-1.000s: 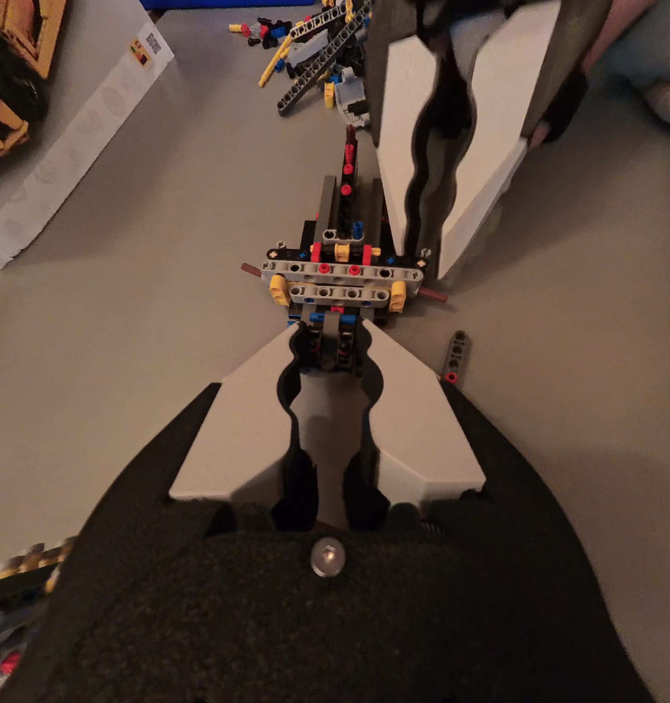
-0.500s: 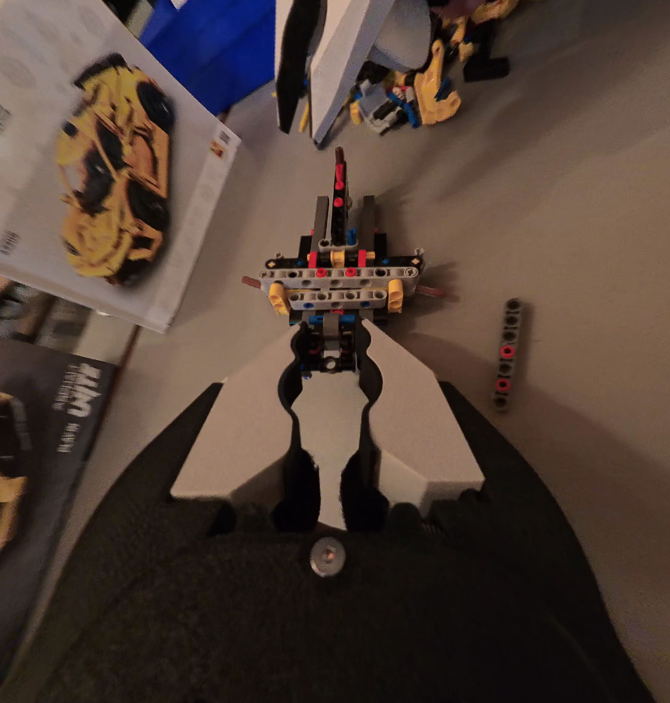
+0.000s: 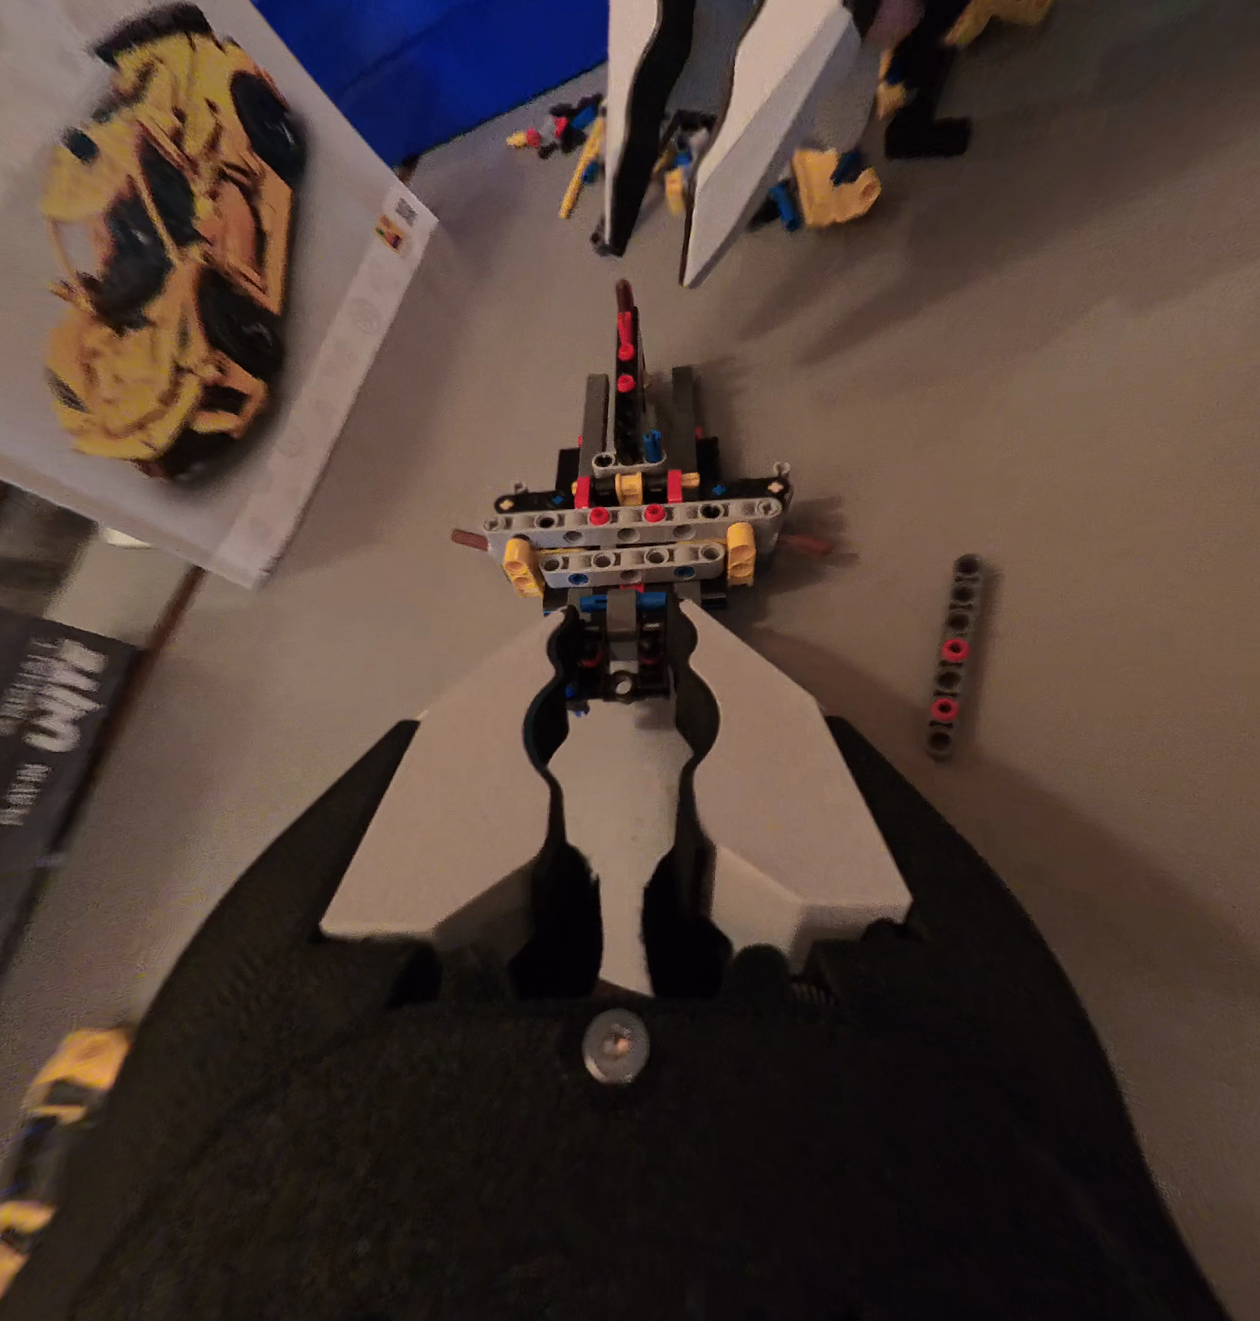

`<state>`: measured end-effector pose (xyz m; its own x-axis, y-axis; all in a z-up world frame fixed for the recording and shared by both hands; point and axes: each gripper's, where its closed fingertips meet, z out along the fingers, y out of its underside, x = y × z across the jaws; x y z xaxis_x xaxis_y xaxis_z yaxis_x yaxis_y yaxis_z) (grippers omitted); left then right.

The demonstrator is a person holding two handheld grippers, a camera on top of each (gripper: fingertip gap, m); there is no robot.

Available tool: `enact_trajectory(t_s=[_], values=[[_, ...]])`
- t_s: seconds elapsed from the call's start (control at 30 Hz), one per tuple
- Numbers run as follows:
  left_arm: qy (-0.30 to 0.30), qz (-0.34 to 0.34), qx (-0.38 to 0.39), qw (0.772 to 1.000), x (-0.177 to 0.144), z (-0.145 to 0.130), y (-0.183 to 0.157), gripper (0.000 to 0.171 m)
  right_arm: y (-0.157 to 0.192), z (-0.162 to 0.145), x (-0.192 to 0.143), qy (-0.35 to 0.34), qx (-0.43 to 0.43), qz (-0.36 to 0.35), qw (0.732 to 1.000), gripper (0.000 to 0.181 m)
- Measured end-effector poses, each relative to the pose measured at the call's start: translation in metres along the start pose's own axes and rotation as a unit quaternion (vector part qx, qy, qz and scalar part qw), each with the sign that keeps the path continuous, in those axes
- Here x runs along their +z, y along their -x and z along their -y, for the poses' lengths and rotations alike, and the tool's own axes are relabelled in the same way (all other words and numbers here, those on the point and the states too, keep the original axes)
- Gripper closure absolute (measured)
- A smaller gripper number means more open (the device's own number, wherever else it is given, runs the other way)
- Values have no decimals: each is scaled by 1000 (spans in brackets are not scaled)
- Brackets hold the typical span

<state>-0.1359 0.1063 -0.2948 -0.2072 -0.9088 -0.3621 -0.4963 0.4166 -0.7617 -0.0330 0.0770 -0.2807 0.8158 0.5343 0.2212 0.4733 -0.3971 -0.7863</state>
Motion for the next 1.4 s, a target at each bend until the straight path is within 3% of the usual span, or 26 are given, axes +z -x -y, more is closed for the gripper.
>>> enact_trajectory(t_s=[0.1,0.33,0.4,0.5,0.57,0.67,0.87,0.97,1.03,1.27,1.4], values=[[5,-60,-74,995,1,-6,-7,147,6,-1,2,0,-1,15,1000,157],[14,-67,-104,992,-2,-15,-1,147,15,-1,8,-19,44,70,996,157],[-4,-50,-128,990,-11,-11,13,136,9,0,12,-28,62,68,995,156],[-49,-58,-172,982,-26,5,24,136,1,5,17,-39,60,54,996,155],[-62,-60,-159,984,-25,15,21,136,8,5,21,-33,57,75,995,156],[-51,-86,-116,988,-4,33,3,136,23,4,18,-16,67,121,990,175],[22,-163,-36,986,46,45,-23,137,31,4,14,-34,66,135,988,171],[39,-186,-30,981,59,45,-25,152,33,4,15,-37,59,139,988,174],[42,-197,-21,979,62,44,-28,163,35,4,14,-33,58,148,987,176],[30,-191,-22,981,63,45,-27,163,33,6,11,-39,54,150,986,176],[16,-191,-25,981,62,46,-26,163,32,20,3,-77,65,152,983,177]])
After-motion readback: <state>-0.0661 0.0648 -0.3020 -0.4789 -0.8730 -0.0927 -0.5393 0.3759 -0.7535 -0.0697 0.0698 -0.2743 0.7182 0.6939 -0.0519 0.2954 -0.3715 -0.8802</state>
